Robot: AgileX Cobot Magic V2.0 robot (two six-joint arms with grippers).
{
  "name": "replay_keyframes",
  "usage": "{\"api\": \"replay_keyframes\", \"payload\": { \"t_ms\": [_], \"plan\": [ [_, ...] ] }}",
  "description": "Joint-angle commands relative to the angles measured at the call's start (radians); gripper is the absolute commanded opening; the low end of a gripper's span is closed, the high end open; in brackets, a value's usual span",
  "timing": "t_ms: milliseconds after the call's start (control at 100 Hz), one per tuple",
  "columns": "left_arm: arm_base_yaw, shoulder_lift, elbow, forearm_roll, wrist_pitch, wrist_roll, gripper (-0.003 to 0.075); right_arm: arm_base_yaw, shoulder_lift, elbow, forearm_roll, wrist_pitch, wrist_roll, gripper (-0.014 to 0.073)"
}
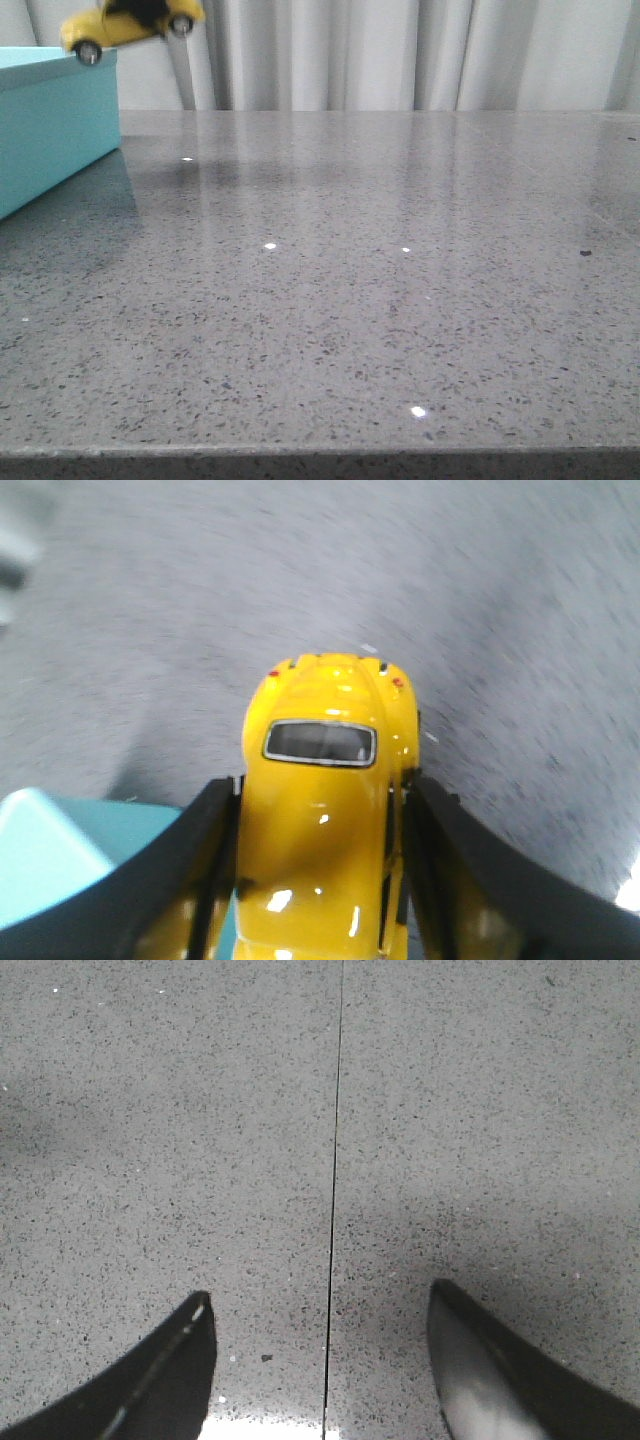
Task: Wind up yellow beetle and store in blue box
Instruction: 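Lift the car with the left gripper up over the blue box, then lower the held car with the left gripper into the box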
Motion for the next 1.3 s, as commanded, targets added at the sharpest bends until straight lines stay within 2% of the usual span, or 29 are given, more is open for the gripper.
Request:
{"api": "replay_keyframes", "payload": {
  "t_ms": [0, 210, 330, 630, 770, 1160, 1290],
  "plan": [
    [0.002, -0.062, -0.088, 0.09, -0.033, -0.192, 0.0137, -0.002, -0.026, -0.02, -0.008, -0.053, -0.012, 0.0468],
    [0.009, -0.071, -0.128, 0.42, 0.057, -0.583, 0.0137, -0.002, -0.026, -0.02, -0.008, -0.053, -0.012, 0.0468],
    [0.067, -0.071, -0.128, 0.432, 0.128, -0.668, 0.0137, -0.002, -0.026, -0.02, -0.008, -0.053, -0.012, 0.0468],
    [0.326, -0.056, -0.091, 0.148, 0.176, -0.677, 0.0136, -0.002, -0.026, -0.02, -0.008, -0.055, -0.012, 0.0468],
    [0.406, -0.012, -0.044, 0.078, 0.179, -0.677, 0.0136, -0.002, -0.026, -0.02, -0.008, -0.055, -0.012, 0.0468],
    [0.419, 0.136, -0.033, 0.042, 0.22, -0.663, 0.0146, -0.002, -0.026, -0.02, -0.008, -0.057, -0.012, 0.0468],
    [0.419, 0.143, -0.033, 0.042, 0.227, -0.656, 0.0214, -0.002, -0.026, -0.02, -0.008, -0.057, -0.012, 0.0468]
  ]
}}
